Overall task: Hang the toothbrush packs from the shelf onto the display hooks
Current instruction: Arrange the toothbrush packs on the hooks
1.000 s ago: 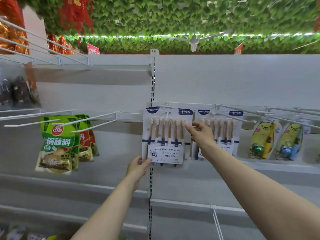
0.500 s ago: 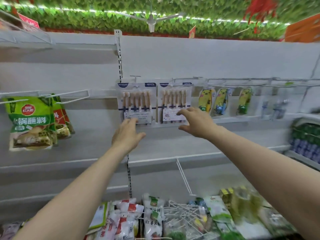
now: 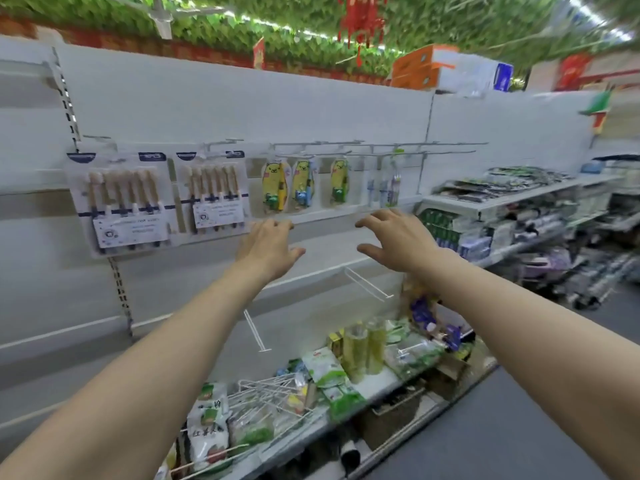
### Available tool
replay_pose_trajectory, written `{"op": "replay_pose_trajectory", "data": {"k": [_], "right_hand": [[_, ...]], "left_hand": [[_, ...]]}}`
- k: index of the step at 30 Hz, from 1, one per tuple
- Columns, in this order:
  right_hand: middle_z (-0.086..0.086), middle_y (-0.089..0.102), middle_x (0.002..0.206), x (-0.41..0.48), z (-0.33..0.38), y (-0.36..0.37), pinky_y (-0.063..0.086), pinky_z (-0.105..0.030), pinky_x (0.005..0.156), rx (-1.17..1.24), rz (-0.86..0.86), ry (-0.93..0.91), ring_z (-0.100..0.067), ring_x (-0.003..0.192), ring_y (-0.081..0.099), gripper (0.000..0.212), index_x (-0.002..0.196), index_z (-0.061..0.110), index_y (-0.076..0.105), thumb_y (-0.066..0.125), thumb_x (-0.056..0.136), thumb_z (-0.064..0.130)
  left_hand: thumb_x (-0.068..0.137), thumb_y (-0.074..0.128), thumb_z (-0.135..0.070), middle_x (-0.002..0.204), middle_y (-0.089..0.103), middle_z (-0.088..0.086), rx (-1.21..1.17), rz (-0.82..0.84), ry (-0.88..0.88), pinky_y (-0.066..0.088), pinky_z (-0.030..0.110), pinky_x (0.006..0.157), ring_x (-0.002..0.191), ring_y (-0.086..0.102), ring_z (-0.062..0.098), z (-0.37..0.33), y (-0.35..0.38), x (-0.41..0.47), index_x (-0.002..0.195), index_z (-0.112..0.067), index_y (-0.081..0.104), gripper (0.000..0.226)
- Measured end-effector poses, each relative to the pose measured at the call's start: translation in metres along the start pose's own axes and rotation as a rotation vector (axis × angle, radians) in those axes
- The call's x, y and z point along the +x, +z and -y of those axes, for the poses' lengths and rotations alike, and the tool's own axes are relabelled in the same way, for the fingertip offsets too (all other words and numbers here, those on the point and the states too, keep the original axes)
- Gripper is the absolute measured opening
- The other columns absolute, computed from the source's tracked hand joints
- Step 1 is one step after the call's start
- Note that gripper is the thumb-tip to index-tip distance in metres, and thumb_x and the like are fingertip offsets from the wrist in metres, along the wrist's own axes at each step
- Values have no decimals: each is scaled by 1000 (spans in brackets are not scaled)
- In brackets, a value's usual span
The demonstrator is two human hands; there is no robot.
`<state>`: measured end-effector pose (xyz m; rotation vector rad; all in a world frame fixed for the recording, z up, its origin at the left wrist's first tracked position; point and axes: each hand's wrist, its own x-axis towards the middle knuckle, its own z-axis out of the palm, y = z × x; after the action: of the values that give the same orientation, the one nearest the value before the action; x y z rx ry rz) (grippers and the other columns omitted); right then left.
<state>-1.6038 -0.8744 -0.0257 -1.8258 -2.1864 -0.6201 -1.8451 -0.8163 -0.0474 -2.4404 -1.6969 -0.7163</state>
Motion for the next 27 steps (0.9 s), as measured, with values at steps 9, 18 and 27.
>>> {"op": "replay_pose_trajectory", "data": {"k": [9, 18, 27], "right_hand": [[-3, 51, 141, -54, -153, 8, 45, -39, 98, -23, 17, 195, -26, 132, 44, 52, 143, 28, 48, 50, 97, 53], [-3, 49, 145, -56, -352, 25, 47, -45, 98, -28, 26, 302, -26, 132, 44, 52, 143, 28, 47, 43, 99, 55], [-3, 51, 143, -31, -530, 72, 45, -46, 102, -3, 33, 371, -25, 133, 43, 53, 141, 25, 50, 40, 100, 57]], "left_hand": [[92, 60, -50, 139, 52, 9, -85, 30, 170, 44, 49, 104, 130, 45, 29, -158, 62, 66, 138, -16, 50, 58], [91, 57, -54, 132, 58, 9, -65, -7, 262, 48, 47, 98, 121, 54, 30, -338, 130, 173, 131, -19, 55, 53], [93, 50, -60, 125, 60, 7, -79, 19, 295, 53, 47, 89, 112, 57, 28, -474, 207, 284, 129, -19, 55, 55]]}}
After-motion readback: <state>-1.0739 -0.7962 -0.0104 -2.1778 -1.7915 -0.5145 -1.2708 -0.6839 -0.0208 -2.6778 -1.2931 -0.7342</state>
